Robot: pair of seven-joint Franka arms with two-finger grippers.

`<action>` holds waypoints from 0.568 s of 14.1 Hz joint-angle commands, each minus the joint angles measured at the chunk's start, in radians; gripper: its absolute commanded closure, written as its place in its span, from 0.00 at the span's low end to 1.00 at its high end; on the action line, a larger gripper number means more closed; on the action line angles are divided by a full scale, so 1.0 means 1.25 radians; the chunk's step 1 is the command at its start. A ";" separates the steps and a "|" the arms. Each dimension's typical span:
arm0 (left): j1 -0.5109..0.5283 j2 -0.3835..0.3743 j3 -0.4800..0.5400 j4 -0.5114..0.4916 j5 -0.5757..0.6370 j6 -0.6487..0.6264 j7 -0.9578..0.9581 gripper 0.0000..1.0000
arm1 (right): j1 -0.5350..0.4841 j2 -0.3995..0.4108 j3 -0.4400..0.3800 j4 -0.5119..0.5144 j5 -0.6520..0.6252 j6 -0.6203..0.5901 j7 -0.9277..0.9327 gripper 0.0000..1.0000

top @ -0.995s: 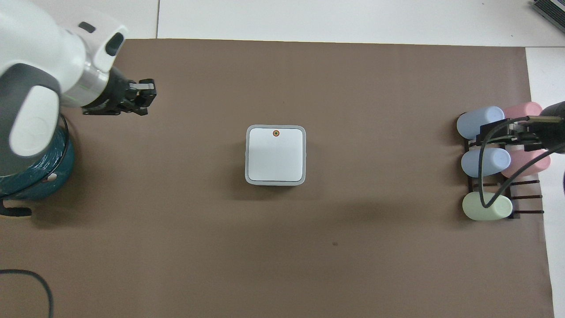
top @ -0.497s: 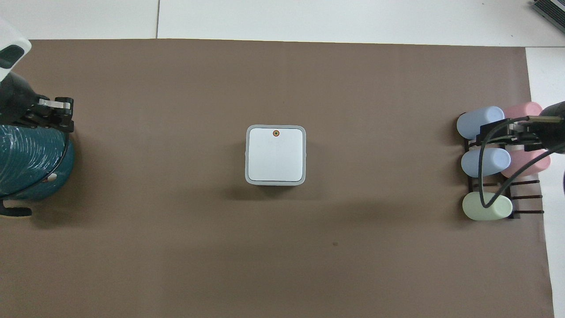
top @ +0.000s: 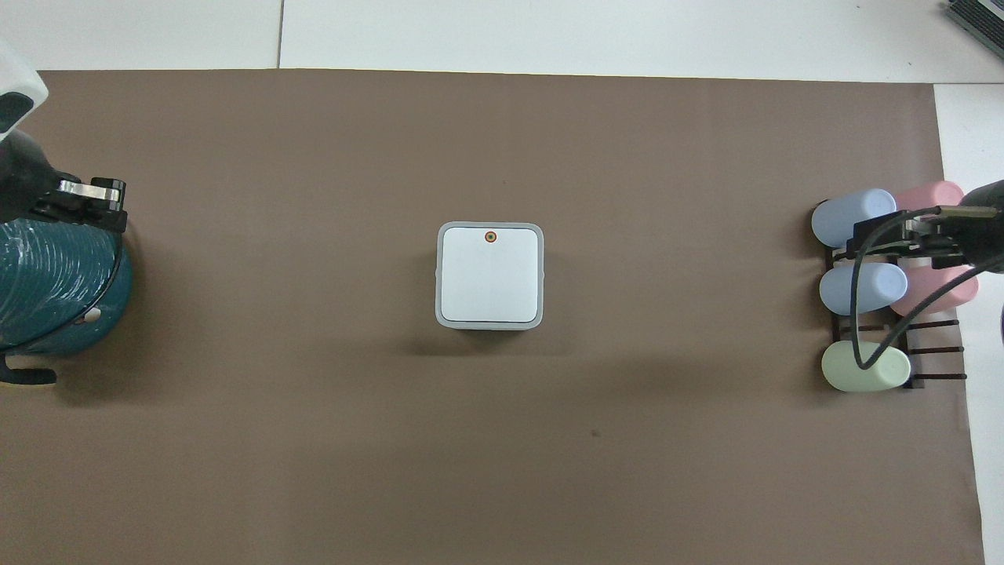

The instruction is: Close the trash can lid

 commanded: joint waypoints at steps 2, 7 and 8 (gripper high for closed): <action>0.002 -0.041 -0.003 -0.067 0.013 0.044 0.017 1.00 | -0.010 -0.013 0.002 -0.016 0.013 0.015 -0.010 0.00; 0.003 -0.045 -0.003 -0.092 0.011 0.048 0.019 0.95 | -0.010 -0.013 0.002 -0.016 0.013 0.015 -0.010 0.00; 0.002 -0.045 -0.003 -0.096 0.011 0.049 0.019 0.90 | -0.010 -0.013 0.002 -0.016 0.013 0.015 -0.010 0.00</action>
